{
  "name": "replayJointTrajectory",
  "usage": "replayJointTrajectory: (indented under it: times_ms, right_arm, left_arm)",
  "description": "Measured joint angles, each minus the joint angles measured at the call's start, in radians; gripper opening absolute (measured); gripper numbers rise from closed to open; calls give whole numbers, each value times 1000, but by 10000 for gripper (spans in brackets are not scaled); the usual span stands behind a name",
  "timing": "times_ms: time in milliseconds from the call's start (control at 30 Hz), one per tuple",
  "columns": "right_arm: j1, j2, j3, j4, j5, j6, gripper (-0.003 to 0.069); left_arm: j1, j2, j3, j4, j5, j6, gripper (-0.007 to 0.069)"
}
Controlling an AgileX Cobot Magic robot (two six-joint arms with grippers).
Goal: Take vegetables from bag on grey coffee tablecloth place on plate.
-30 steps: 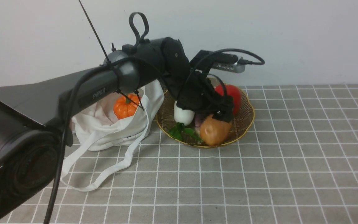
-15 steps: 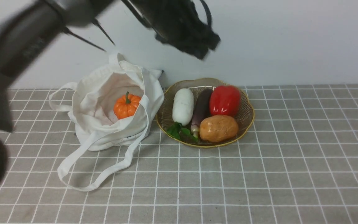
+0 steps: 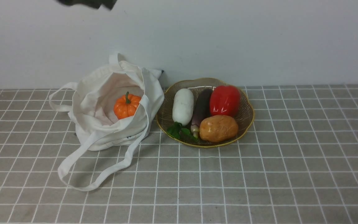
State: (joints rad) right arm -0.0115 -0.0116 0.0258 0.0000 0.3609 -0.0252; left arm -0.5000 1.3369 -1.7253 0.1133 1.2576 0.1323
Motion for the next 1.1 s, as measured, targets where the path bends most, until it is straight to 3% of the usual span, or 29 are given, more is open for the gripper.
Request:
replayJointTrajectory:
  times_ms: [167,200,300,333,367,433,567,1100]
  right_arm:
    - [0,0,0,0,0,0,-15]
    - [0,0,0,0,0,0,-15]
    - [0,0,0,0,0,0,-15]
    - [0,0,0,0,0,0,-15]
    - [0,0,0,0,0,0,-15]
    - [0,0,0,0,0,0,-15]
    - [0,0,0,0,0,0,-15]
    - [0,0,0,0,0,0,-15]
  left_arm:
    - [0,-254,347,-16,-62,-65,-5]
    - [0,-363,523,-48,-167,-78,-5]
    - [0,-466,720,-113,-345,-106,-5]
    - [0,-531,863,-163,-477,-132,-5]
    - [0,-545,895,-169,-493,-139,-5]
    - [0,-631,1079,-227,-699,-161,-5]
    - [0,-708,1209,-243,-841,-166,-5]
    - [0,-737,1336,-235,-809,-167,-5]
